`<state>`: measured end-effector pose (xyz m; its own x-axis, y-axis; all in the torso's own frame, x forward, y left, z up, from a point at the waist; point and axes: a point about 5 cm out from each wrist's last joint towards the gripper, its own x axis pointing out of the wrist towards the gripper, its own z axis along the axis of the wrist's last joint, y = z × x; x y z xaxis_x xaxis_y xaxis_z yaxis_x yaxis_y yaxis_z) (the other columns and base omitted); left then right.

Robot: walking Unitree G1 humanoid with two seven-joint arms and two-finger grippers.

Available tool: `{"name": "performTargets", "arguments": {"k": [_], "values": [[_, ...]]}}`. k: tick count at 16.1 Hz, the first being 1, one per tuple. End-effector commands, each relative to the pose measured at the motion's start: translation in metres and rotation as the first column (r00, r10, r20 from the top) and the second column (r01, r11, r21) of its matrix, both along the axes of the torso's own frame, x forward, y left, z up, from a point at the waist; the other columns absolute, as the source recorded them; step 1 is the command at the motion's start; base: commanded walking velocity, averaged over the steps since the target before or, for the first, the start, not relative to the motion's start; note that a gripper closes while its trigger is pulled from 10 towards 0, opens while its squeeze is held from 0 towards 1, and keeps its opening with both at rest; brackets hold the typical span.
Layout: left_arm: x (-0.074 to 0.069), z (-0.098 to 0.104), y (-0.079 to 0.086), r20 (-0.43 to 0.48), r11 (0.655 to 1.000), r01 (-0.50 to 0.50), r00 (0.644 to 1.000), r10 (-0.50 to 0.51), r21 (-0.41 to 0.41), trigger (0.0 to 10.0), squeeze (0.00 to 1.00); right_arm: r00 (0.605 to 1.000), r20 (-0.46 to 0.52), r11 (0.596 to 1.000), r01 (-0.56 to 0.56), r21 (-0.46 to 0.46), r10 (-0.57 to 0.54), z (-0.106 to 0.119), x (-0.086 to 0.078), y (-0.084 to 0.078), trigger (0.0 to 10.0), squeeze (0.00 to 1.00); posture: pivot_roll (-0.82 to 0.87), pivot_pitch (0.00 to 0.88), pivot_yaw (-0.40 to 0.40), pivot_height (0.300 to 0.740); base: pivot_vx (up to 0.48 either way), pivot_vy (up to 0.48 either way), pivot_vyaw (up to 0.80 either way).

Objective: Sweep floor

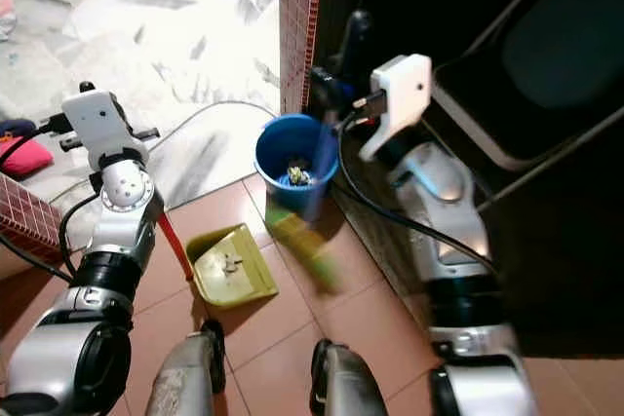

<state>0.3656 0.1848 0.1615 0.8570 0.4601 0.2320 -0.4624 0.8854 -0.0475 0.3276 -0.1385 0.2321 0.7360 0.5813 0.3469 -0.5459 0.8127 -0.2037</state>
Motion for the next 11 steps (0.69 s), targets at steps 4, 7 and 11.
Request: {"name": "performTargets", "arguments": {"k": [4,7,11], "values": [[0.007,0.009,0.005,0.013,0.999,-0.010,1.000,0.011,-0.036,10.0,0.00,0.993,0.020,0.993,0.120,-0.006,-0.120,-0.009,-0.004,-0.026,10.0,0.00,-0.16,0.060,-0.044,0.740,0.000,0.000,0.00],[0.010,0.025,0.013,0.086,0.991,0.040,0.996,-0.030,-0.125,10.0,0.00,0.957,-0.173,0.971,0.238,0.015,-0.232,-0.053,-0.010,-0.037,10.0,0.00,-0.16,0.028,-0.034,0.740,0.000,0.000,0.00],[0.009,0.041,0.021,0.161,0.975,0.078,0.986,-0.045,-0.208,10.0,0.00,0.845,-0.423,0.920,0.386,0.061,-0.327,-0.111,-0.016,-0.037,10.0,0.00,-0.11,0.000,-0.027,0.740,0.000,0.000,0.00]]}}
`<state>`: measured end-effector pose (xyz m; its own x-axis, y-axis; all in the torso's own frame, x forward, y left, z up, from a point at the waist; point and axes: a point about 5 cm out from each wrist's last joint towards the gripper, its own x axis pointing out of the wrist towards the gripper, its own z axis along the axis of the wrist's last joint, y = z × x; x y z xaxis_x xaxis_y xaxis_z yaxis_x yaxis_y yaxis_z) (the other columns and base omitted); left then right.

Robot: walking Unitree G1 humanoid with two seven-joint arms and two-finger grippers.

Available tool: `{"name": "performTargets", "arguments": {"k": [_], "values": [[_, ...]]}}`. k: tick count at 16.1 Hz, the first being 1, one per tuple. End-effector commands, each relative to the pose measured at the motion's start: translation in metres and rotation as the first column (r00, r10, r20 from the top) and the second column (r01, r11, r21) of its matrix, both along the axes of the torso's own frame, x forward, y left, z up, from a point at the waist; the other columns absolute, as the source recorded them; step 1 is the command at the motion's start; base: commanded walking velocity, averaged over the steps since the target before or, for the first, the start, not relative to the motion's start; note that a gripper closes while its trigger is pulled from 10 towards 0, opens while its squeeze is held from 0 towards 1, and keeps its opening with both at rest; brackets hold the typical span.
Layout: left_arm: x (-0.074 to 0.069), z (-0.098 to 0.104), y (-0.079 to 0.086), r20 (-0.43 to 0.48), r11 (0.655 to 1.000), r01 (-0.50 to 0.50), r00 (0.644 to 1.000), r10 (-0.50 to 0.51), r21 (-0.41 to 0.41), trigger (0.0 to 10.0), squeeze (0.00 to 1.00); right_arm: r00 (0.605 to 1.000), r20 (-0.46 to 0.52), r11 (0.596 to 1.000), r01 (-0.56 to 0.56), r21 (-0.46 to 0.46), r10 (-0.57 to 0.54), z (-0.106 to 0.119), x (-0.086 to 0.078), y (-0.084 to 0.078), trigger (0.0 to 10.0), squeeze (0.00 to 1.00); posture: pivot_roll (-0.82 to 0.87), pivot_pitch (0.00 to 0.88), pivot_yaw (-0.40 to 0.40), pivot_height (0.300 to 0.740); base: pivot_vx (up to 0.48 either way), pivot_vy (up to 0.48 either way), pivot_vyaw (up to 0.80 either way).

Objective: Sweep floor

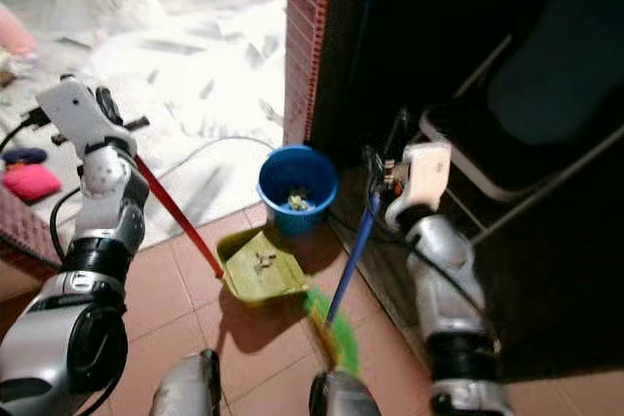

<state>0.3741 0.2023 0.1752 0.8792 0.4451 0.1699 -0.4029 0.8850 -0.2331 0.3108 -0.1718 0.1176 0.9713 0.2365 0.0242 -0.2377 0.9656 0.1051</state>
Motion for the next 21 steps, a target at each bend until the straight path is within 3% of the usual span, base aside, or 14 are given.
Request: {"name": "performTargets", "arguments": {"k": [1,3,6,8,11,13,14,17,21], "values": [[0.000,0.030,0.006,0.136,0.999,-0.021,0.990,0.027,-0.044,10.0,0.00,0.999,0.032,0.999,0.024,-0.022,-0.023,0.003,0.001,-0.002,10.0,0.00,-0.11,0.000,-0.027,0.740,0.000,0.000,0.00],[-0.001,0.048,0.023,0.201,0.985,-0.052,0.976,0.085,-0.163,10.0,0.00,0.999,0.029,0.995,0.038,-0.092,-0.035,-0.004,0.000,0.006,10.0,0.00,-0.10,0.000,-0.035,0.740,0.000,0.000,0.00],[-0.002,0.059,0.039,0.232,0.952,-0.077,0.961,0.151,-0.297,10.0,0.00,1.000,0.007,0.987,0.021,-0.157,-0.020,-0.021,-0.006,-0.003,10.0,0.00,-0.10,0.000,-0.040,0.740,0.000,0.000,0.00],[-0.004,0.059,0.045,0.225,0.964,-0.101,0.962,0.158,-0.244,10.0,0.00,0.998,-0.056,0.993,-0.018,-0.113,0.011,-0.030,-0.011,-0.003,10.0,0.00,-0.10,0.000,-0.029,0.740,0.000,0.000,0.00],[-0.008,0.067,0.049,0.238,0.988,-0.107,0.962,0.131,-0.110,10.0,0.00,0.999,-0.046,0.993,-0.011,-0.119,0.005,-0.036,-0.015,0.001,10.0,0.00,-0.09,0.000,-0.017,0.740,0.000,0.000,0.00],[-0.009,0.071,0.054,0.230,0.988,-0.132,0.962,0.146,-0.078,10.0,0.00,0.999,-0.036,0.992,-0.030,-0.127,0.025,-0.037,-0.016,0.006,10.0,0.00,-0.09,0.000,-0.016,0.740,0.000,0.000,0.00],[-0.012,0.076,0.061,0.231,0.985,-0.175,0.958,0.171,-0.005,10.0,0.00,0.999,-0.023,0.989,-0.034,-0.145,0.031,-0.036,-0.016,0.007,10.0,0.00,-0.09,0.000,-0.014,0.740,0.000,0.000,0.00],[-0.013,0.084,0.069,0.253,0.982,-0.188,0.949,0.186,-0.017,10.0,0.00,0.999,-0.025,0.993,-0.026,-0.116,0.023,-0.034,-0.015,0.007,10.0,0.00,-0.09,0.000,-0.013,0.740,0.000,0.000,0.00],[-0.012,0.110,0.067,0.328,0.980,-0.198,0.926,0.188,-0.002,10.0,0.00,0.999,-0.013,0.994,-0.043,-0.100,0.042,-0.031,-0.017,0.012,10.0,0.00,-0.10,0.000,-0.010,0.740,0.000,0.000,0.00]]}}
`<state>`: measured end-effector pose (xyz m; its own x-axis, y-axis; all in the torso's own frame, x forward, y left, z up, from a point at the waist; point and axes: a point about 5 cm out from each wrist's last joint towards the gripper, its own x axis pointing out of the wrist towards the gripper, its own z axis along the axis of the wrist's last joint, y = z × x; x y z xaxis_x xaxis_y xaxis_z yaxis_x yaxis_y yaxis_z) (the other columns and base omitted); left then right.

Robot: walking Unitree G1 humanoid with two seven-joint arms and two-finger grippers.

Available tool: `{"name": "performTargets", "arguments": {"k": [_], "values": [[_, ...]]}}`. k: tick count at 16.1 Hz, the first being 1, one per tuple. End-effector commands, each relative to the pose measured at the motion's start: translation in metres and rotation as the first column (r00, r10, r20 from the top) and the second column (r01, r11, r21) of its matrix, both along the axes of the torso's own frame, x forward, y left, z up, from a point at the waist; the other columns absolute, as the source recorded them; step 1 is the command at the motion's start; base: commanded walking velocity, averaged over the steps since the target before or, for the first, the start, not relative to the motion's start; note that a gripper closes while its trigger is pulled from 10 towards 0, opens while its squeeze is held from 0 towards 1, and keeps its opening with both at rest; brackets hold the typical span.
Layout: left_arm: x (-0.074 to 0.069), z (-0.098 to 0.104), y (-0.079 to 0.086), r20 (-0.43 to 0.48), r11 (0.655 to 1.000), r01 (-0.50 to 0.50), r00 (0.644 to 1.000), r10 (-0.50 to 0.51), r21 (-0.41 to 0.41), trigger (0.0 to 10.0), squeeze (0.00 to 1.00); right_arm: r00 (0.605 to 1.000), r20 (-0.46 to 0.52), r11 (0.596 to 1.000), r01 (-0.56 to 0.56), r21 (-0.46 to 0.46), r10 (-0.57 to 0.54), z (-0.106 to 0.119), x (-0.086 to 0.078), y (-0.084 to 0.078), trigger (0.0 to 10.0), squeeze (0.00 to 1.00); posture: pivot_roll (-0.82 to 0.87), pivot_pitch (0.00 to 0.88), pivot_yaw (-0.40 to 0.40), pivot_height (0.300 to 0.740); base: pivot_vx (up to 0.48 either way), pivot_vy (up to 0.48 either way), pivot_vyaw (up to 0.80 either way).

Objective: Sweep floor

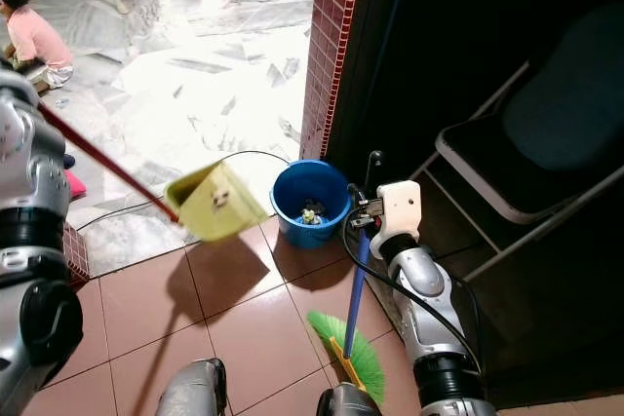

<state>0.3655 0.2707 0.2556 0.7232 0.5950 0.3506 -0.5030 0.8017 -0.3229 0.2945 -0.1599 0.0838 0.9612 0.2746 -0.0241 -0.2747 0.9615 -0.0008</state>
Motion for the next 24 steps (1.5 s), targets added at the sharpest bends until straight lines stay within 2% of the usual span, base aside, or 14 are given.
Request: {"name": "performTargets", "arguments": {"k": [1,6,12,13,19,24], "values": [[-0.003,0.043,-0.003,0.146,0.997,-0.030,0.989,0.020,0.070,10.0,0.00,1.000,0.008,1.000,-0.011,0.017,0.011,0.004,-0.003,0.002,10.0,0.00,-0.10,0.000,-0.010,0.740,0.000,0.000,0.00],[-0.002,0.072,-0.012,0.227,0.994,-0.034,0.974,0.010,0.103,10.0,0.00,1.000,0.009,1.000,-0.018,0.013,0.018,0.004,-0.006,0.003,10.0,0.00,-0.11,0.000,-0.005,0.740,0.000,0.000,-0.58],[0.013,0.064,-0.062,0.213,0.985,0.136,0.965,-0.155,0.102,10.0,0.00,1.000,0.004,1.000,-0.028,0.013,0.027,0.005,-0.008,0.008,10.0,0.00,-0.11,0.004,0.002,0.740,0.000,0.000,-0.08],[0.014,0.062,-0.072,0.216,0.979,0.162,0.959,-0.186,0.124,10.0,0.00,1.000,0.004,0.999,-0.028,0.015,0.028,0.005,-0.009,0.008,10.0,0.00,-0.11,0.006,0.006,0.740,0.000,0.000,-0.43],[0.016,0.068,-0.083,0.230,0.974,0.177,0.951,-0.207,0.142,10.0,0.00,1.000,0.003,0.999,-0.029,0.030,0.029,0.005,-0.012,0.010,10.0,0.00,-0.12,0.011,0.021,0.740,0.248,0.000,-0.47],[0.016,0.066,-0.089,0.225,0.971,0.193,0.949,-0.221,0.138,10.0,0.00,1.000,-0.002,0.999,-0.030,0.023,0.030,0.005,-0.014,0.008,10.0,0.00,-0.12,0.017,0.020,0.740,0.353,0.000,0.00]]}}
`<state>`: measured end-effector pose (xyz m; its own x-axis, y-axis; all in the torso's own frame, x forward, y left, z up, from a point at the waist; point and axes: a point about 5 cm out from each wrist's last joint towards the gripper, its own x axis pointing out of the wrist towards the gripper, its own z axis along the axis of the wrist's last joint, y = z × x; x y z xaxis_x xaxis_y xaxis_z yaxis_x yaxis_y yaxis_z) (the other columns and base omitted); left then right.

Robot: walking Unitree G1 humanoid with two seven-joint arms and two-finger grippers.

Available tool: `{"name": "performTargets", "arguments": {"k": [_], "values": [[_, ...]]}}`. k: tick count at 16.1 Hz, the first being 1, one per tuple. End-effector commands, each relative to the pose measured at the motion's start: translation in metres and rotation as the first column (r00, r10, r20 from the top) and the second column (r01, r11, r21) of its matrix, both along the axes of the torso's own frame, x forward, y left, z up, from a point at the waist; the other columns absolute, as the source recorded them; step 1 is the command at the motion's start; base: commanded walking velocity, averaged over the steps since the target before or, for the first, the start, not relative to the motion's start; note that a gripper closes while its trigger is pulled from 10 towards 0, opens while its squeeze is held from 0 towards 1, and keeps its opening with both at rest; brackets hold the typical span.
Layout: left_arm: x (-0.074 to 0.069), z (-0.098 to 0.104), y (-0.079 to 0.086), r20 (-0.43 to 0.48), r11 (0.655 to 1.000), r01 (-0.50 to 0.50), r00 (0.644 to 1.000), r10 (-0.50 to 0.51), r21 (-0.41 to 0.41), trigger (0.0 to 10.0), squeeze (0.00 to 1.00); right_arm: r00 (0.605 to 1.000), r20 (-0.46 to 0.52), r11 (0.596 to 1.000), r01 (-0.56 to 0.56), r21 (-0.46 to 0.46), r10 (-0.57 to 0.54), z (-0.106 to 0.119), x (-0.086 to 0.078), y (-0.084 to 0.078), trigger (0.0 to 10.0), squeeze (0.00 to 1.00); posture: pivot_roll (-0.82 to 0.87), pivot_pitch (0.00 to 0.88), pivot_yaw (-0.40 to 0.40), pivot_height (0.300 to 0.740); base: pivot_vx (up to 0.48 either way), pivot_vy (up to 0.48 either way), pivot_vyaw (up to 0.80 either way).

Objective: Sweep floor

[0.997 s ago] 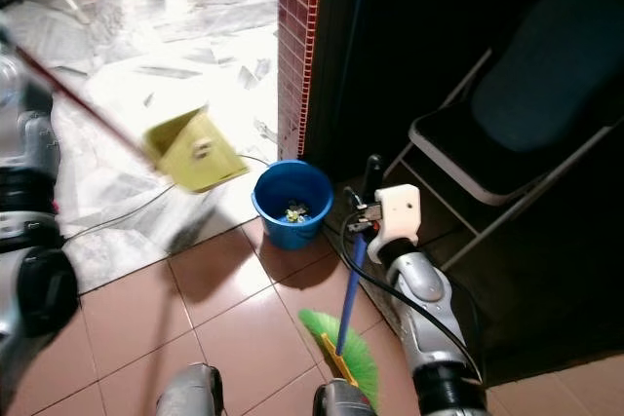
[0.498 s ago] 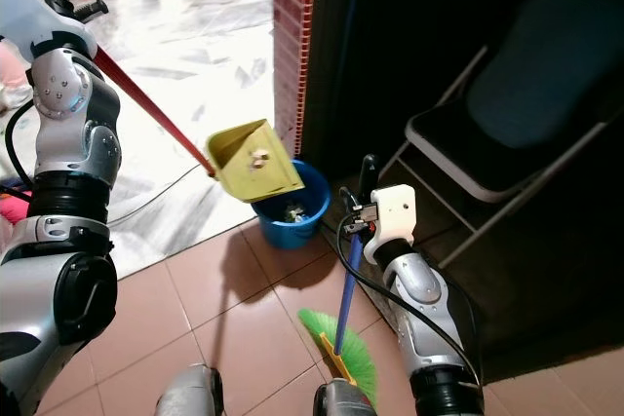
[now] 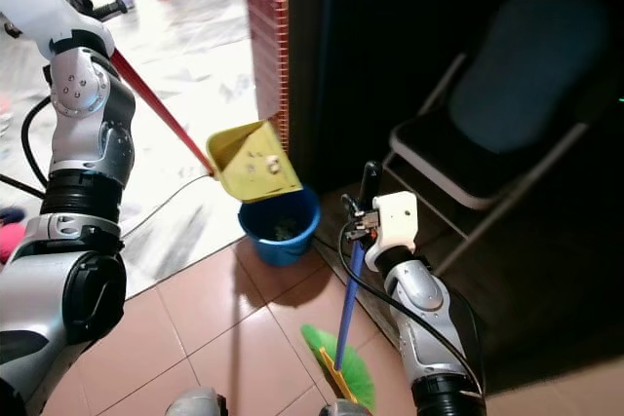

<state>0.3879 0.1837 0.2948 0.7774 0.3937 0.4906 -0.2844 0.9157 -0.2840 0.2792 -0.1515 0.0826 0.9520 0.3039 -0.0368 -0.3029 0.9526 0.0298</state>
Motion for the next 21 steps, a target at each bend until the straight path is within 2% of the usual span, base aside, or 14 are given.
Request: {"name": "performTargets", "arguments": {"k": [1,8,12,14,16,17,19,20,21], "values": [[-0.006,0.026,-0.001,0.121,1.000,0.001,0.993,-0.001,0.004,10.0,0.00,1.000,0.018,1.000,0.000,-0.004,0.000,0.006,0.001,0.000,10.0,0.00,-0.12,0.017,0.019,0.740,0.000,0.000,0.00],[-0.007,0.023,-0.002,0.127,1.000,-0.018,0.992,0.016,0.016,10.0,0.00,1.000,0.012,1.000,-0.006,-0.013,0.006,0.006,-0.001,-0.001,10.0,0.00,-0.13,0.026,0.013,0.740,0.000,0.000,0.00],[-0.006,0.017,-0.013,0.119,1.000,0.002,0.993,-0.004,0.015,10.0,0.00,1.000,0.005,1.000,-0.005,-0.024,0.005,0.005,-0.004,-0.003,10.0,0.00,-0.14,0.032,0.013,0.740,0.000,0.000,0.00],[-0.007,0.020,-0.018,0.145,0.999,0.000,0.989,-0.007,0.050,10.0,0.00,1.000,0.007,1.000,-0.005,-0.028,0.005,0.006,-0.006,-0.003,10.0,0.00,-0.16,0.043,0.015,0.740,0.000,0.000,0.00],[-0.009,0.022,-0.030,0.180,0.993,-0.001,0.984,-0.020,0.121,10.0,0.00,1.000,0.013,0.999,0.000,-0.042,0.001,0.009,-0.011,-0.006,10.0,0.00,-0.20,0.062,0.015,0.740,0.000,0.000,0.00],[-0.010,0.024,-0.042,0.206,0.986,0.017,0.977,-0.052,0.169,10.0,0.00,1.000,0.022,0.999,0.006,-0.053,-0.005,0.013,-0.016,-0.010,10.0,0.00,-0.22,0.076,0.016,0.740,0.000,0.000,0.00],[-0.012,0.022,-0.057,0.225,0.979,0.030,0.971,-0.077,0.203,10.0,0.00,0.999,0.025,0.997,0.029,-0.070,-0.027,0.016,-0.026,-0.017,10.0,0.00,-0.26,0.100,0.023,0.740,0.000,0.000,0.00],[-0.014,0.023,-0.072,0.247,0.972,0.053,0.962,-0.112,0.231,10.0,0.00,0.998,0.021,0.996,0.052,-0.076,-0.051,0.018,-0.033,-0.024,10.0,0.00,-0.29,0.119,0.035,0.740,0.000,0.000,0.00],[-0.016,0.024,-0.077,0.259,0.967,0.061,0.957,-0.127,0.249,10.0,0.00,0.998,0.021,0.995,0.058,-0.078,-0.057,0.018,-0.035,-0.025,10.0,0.00,-0.30,0.123,0.038,0.740,0.000,0.000,0.00]]}}
